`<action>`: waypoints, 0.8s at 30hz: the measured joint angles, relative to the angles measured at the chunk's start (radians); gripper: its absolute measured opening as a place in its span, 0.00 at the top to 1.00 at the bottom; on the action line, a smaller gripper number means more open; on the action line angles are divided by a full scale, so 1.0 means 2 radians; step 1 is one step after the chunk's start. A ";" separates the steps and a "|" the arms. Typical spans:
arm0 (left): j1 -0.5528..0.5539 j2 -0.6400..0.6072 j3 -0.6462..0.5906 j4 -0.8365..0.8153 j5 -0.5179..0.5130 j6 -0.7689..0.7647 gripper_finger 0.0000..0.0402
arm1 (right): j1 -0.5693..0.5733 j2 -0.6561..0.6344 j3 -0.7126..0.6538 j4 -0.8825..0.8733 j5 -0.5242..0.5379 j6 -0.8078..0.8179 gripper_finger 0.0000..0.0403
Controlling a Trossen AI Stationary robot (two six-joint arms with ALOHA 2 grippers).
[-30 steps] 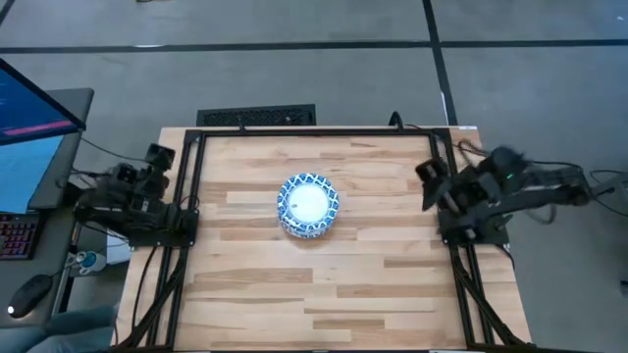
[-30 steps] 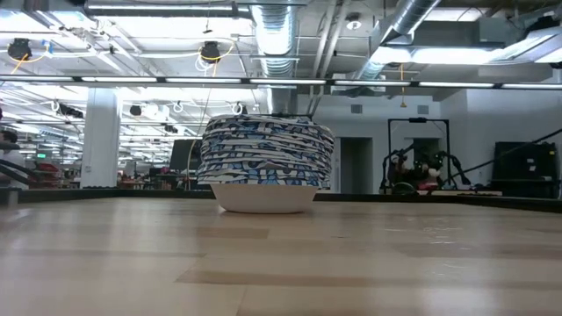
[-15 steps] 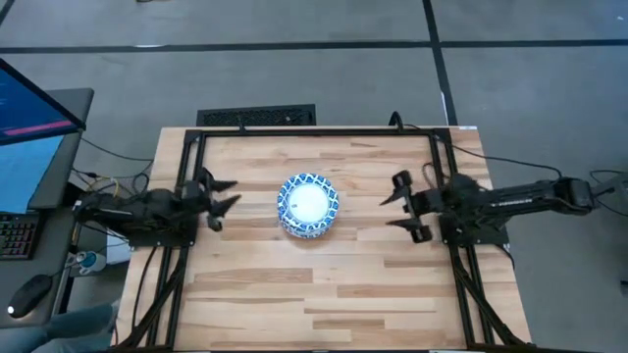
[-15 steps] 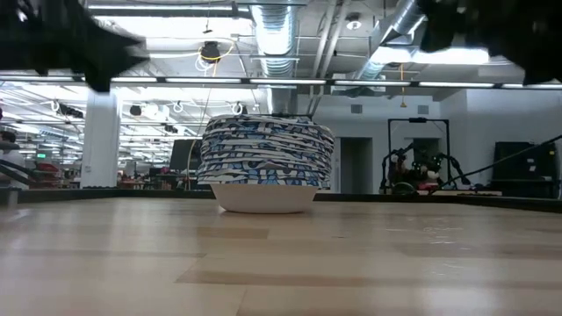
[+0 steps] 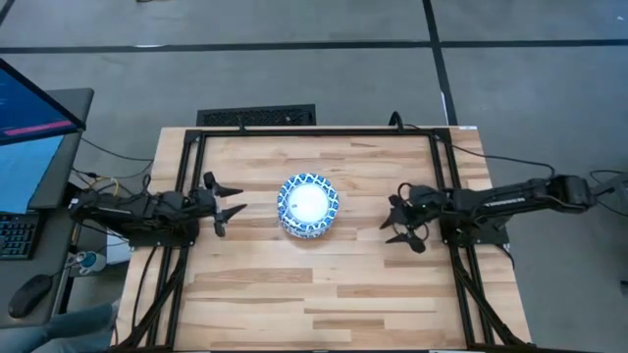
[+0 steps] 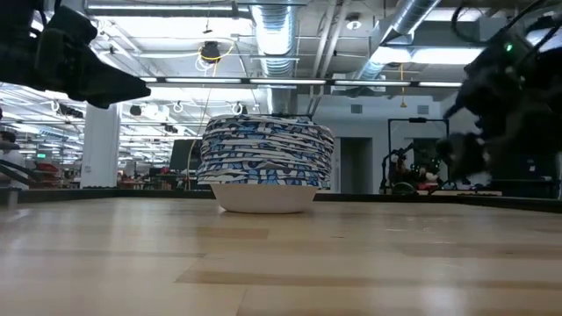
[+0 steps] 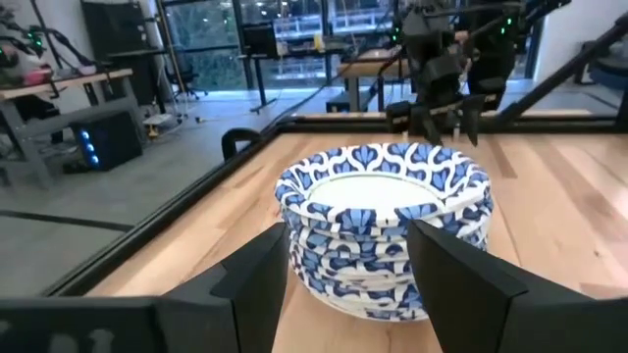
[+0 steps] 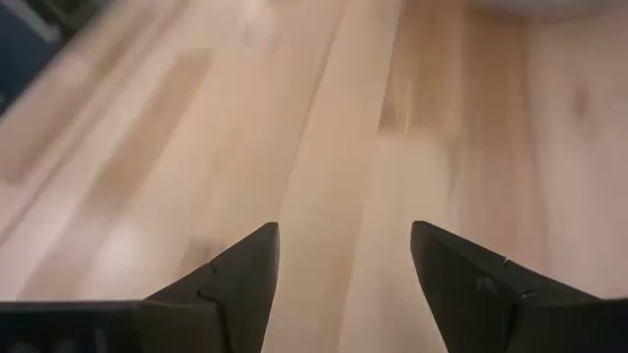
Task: Nest bowls inside each other
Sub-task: Return to Home Position
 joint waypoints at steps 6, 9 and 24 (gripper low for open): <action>0.000 0.001 0.000 -0.001 0.000 -0.001 0.50 | 0.000 0.030 0.000 -0.012 0.000 0.000 0.37; 0.000 0.001 0.000 -0.002 0.000 -0.001 0.50 | 0.000 0.039 0.000 -0.014 0.000 0.000 0.37; 0.000 0.001 0.000 -0.003 0.000 -0.001 0.50 | 0.000 0.048 0.000 -0.010 0.000 0.000 0.37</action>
